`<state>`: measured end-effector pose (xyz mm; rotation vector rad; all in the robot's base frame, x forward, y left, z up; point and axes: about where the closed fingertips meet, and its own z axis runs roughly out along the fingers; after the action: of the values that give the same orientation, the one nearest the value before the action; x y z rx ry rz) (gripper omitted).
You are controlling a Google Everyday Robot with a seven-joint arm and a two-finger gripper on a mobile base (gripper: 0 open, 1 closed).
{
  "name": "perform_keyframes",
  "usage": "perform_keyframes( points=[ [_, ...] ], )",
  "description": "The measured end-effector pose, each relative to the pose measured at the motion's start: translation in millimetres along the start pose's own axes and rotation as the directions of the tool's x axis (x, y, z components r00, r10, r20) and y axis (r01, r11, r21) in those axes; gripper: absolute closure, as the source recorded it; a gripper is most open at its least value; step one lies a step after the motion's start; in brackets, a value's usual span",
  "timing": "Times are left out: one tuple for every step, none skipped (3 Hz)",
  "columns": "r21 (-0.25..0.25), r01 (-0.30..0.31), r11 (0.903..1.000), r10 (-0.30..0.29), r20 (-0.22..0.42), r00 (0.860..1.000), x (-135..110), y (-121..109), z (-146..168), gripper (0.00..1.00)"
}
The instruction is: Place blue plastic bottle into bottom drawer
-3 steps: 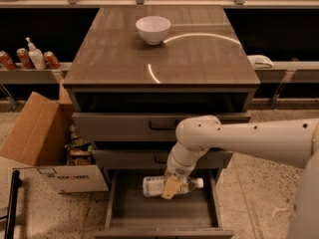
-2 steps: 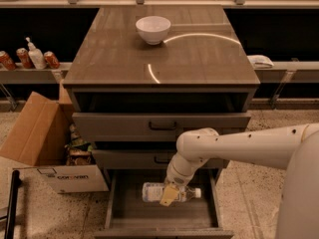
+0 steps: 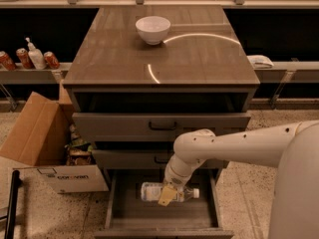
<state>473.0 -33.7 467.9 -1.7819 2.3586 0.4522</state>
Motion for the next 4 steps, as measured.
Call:
perform_keyframes(
  points=[
    [0.068, -0.001, 0.9977, 0.008, -0.092, 0.996, 23.6, -11.7, 48.8, 1.00],
    [0.143, -0.007, 0.9897, 0.025, -0.124, 0.992, 41.6, -33.1, 82.7, 1.00],
    [0.218, -0.125, 0.9678, 0.149, -0.094, 0.984, 61.1, -68.4, 106.6, 1.00],
    [0.234, -0.238, 0.9427, 0.253, -0.038, 0.967, 75.4, -86.6, 136.5, 1.00]
  ],
)
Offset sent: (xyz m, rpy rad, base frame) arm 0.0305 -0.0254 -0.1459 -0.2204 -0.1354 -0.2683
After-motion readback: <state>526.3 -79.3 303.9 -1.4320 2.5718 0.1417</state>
